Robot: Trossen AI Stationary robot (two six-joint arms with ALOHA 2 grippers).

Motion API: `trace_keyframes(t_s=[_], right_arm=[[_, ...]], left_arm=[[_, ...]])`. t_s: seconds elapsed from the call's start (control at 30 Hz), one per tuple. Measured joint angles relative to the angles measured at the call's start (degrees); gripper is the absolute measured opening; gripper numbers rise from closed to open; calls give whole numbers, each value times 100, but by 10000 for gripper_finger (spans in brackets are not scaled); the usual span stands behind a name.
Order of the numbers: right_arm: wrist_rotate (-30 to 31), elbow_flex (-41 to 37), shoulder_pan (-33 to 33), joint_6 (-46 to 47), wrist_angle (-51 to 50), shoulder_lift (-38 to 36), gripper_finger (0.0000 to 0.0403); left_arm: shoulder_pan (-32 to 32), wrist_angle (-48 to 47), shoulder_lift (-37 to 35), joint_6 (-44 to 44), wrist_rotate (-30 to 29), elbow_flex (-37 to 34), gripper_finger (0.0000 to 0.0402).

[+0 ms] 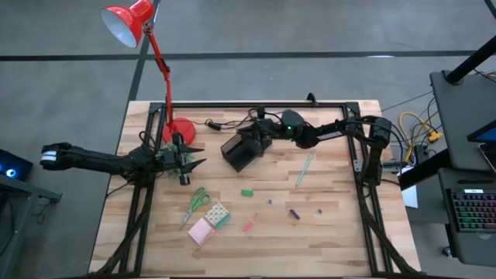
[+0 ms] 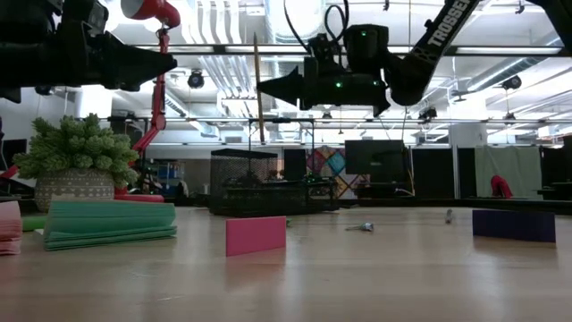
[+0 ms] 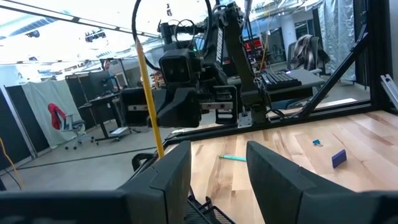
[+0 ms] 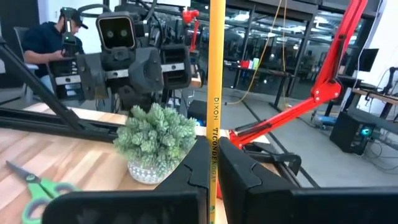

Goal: Pick and place office supplies into organizer
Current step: Put the yellow pencil into the black desk organizer

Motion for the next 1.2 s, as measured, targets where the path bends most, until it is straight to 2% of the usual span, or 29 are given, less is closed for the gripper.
trace_keyframes(t_s=[0.37, 0.9, 1.2], right_arm=[[120, -59, 68, -51, 260, -2, 9], [201, -64, 15, -151, 12, -2, 9], [191, 402, -48, 10, 29, -2, 9]], left_arm=[[0, 0, 0, 2, 0, -2, 142], [0, 2, -2, 2, 0, -2, 142], [0, 4, -2, 15, -2, -1, 142]])
